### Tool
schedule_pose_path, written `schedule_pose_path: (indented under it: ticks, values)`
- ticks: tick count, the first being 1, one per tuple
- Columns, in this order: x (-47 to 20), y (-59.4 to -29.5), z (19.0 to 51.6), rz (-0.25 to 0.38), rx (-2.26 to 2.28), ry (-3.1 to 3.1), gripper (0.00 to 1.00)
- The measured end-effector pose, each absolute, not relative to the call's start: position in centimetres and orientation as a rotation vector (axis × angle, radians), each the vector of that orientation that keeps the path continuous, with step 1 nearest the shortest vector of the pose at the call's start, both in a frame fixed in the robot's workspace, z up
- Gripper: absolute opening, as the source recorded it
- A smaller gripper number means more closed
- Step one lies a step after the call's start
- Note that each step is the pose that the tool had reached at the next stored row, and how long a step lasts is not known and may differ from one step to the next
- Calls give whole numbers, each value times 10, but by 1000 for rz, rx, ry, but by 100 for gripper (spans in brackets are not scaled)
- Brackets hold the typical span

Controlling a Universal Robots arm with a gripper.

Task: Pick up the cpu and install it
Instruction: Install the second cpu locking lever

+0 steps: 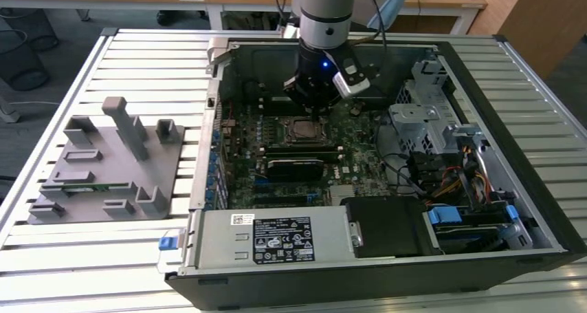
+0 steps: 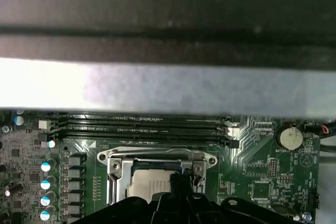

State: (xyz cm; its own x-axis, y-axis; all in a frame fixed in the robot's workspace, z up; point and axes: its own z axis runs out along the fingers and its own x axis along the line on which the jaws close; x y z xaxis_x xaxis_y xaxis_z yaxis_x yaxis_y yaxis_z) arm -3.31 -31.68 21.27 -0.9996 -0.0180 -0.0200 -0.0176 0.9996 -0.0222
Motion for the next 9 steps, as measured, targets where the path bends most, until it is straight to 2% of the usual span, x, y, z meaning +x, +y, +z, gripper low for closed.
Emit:
schedule_pose_path:
  ticks: [9]
  values:
    - [-33,-320,221,-35,-28,3121,11]
